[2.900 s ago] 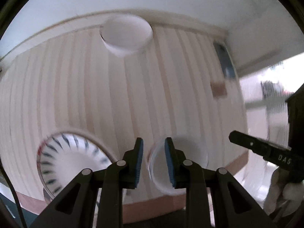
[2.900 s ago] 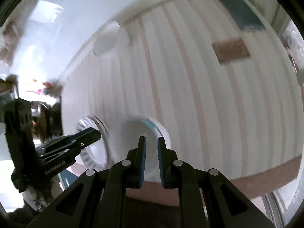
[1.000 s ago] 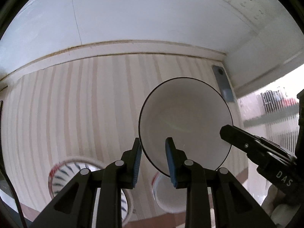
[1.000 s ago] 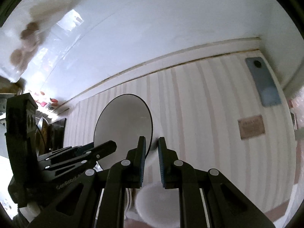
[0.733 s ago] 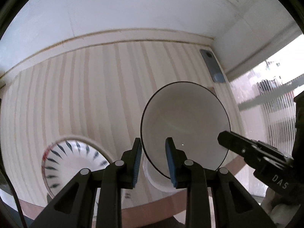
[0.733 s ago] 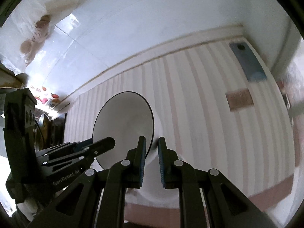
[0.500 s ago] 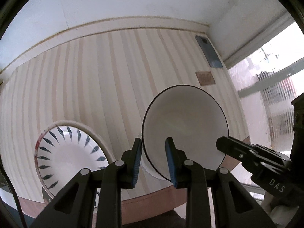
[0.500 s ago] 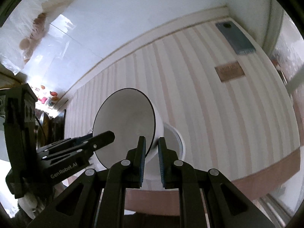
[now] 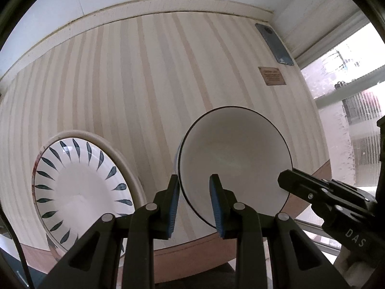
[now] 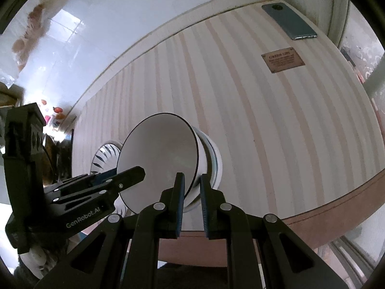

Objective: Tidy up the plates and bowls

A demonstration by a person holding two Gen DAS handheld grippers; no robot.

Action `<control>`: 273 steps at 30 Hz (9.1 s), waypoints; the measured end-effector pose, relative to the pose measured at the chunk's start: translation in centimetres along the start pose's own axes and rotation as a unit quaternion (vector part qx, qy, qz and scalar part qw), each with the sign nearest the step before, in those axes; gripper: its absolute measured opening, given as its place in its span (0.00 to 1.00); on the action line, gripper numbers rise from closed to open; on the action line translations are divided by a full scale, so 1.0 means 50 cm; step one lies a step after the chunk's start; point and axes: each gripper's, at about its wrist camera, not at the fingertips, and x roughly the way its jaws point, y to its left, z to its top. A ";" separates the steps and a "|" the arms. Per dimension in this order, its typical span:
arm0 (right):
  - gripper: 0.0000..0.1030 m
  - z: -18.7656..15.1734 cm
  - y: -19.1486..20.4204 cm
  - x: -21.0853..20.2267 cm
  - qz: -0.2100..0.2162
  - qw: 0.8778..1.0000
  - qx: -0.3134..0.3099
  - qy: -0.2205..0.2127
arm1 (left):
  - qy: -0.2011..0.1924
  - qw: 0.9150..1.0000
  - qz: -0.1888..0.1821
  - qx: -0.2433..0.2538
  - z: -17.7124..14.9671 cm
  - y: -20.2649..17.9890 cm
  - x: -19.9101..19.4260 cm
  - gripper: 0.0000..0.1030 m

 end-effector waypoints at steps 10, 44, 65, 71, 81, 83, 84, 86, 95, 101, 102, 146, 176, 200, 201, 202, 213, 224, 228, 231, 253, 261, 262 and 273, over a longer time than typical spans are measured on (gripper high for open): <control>0.14 -0.004 -0.002 0.017 -0.008 1.000 -0.014 0.011 | -0.006 1.000 0.021 0.008 0.007 -0.011 0.014 0.22; 0.21 -0.091 0.105 -0.174 -0.053 0.996 -0.047 -0.046 | -0.102 0.993 0.038 0.051 -0.103 -0.036 -0.247 0.35; 0.83 -0.177 0.189 -0.375 -0.101 0.985 -0.065 -0.125 | -0.137 0.990 -0.002 0.044 -0.130 -0.006 -0.364 0.86; 0.88 -0.151 0.163 -0.344 -0.086 0.987 -0.059 -0.119 | -0.117 0.992 -0.019 0.032 -0.102 0.001 -0.320 0.86; 0.90 -0.080 0.020 -0.126 0.002 0.999 0.022 -0.027 | -0.013 0.997 -0.072 -0.004 0.016 0.018 -0.116 0.86; 0.90 -0.067 -0.009 -0.080 0.029 0.999 0.043 -0.016 | 0.012 0.997 -0.077 -0.007 0.042 0.023 -0.066 0.86; 0.90 -0.058 -0.025 -0.053 0.038 0.998 0.055 -0.005 | 0.025 0.997 -0.078 -0.013 0.053 0.027 -0.043 0.86; 0.90 -0.045 -0.050 -0.009 0.067 0.995 0.075 0.006 | 0.052 0.995 -0.080 -0.023 0.070 0.032 0.000 0.86; 0.90 -0.015 -0.109 0.141 0.119 0.984 0.122 0.050 | 0.137 0.983 -0.114 -0.045 0.092 0.040 0.128 0.84; 0.84 -0.012 -0.123 0.193 0.144 0.977 0.143 0.064 | 0.149 0.970 -0.182 -0.068 0.100 0.058 0.146 0.73; 0.82 -0.013 -0.126 0.201 0.150 0.975 0.148 0.066 | 0.149 0.970 -0.183 -0.066 0.098 0.054 0.145 0.71; 0.61 0.103 0.086 0.230 0.161 0.985 0.038 0.054 | 0.040 0.980 -0.158 -0.113 0.084 0.163 -0.026 0.70; 0.61 0.069 0.437 0.467 0.203 0.957 -0.110 0.177 | -0.014 0.952 -0.112 -0.283 -0.060 0.430 -0.071 0.70; 0.60 0.052 0.421 0.472 0.174 0.959 -0.132 0.178 | -0.020 0.967 -0.073 -0.244 -0.067 0.418 -0.083 0.70; 0.60 0.051 0.421 0.473 0.173 0.959 -0.132 0.179 | -0.023 0.969 -0.064 -0.238 -0.067 0.414 -0.089 0.70; 0.60 0.050 0.421 0.473 0.171 0.960 -0.132 0.180 | -0.026 0.971 -0.056 -0.233 -0.066 0.411 -0.095 0.70; 0.61 0.047 0.411 0.434 0.150 0.967 -0.130 0.161 | -0.066 0.978 0.042 -0.192 -0.088 0.368 -0.175 0.70; 0.82 0.018 0.456 0.226 0.030 0.980 -0.193 0.023 | -0.115 0.976 0.113 -0.144 -0.140 0.337 -0.249 0.72; 0.88 -0.017 0.483 0.152 -0.029 0.978 -0.205 -0.038 | -0.143 0.974 0.124 -0.124 -0.169 0.333 -0.286 0.90; 0.89 -0.053 0.502 0.098 -0.063 0.972 -0.208 -0.091 | -0.168 0.971 0.128 -0.115 -0.192 0.332 -0.321 0.90; 0.94 -0.425 0.552 -0.275 -0.078 0.945 -0.187 -0.256 | -0.300 0.935 0.171 -0.079 -0.521 0.220 -0.594 0.91; 0.95 -0.571 0.536 -0.384 -0.067 0.935 -0.200 -0.285 | -0.330 0.921 0.189 -0.091 -0.658 0.158 -0.653 0.91; 0.95 -0.593 0.533 -0.400 -0.063 0.933 -0.202 -0.290 | -0.332 0.920 0.187 -0.092 -0.673 0.151 -0.660 0.91; 0.95 -0.738 0.540 -0.496 -0.053 0.921 -0.220 -0.317 | -0.358 0.906 0.196 -0.111 -0.782 0.122 -0.709 0.91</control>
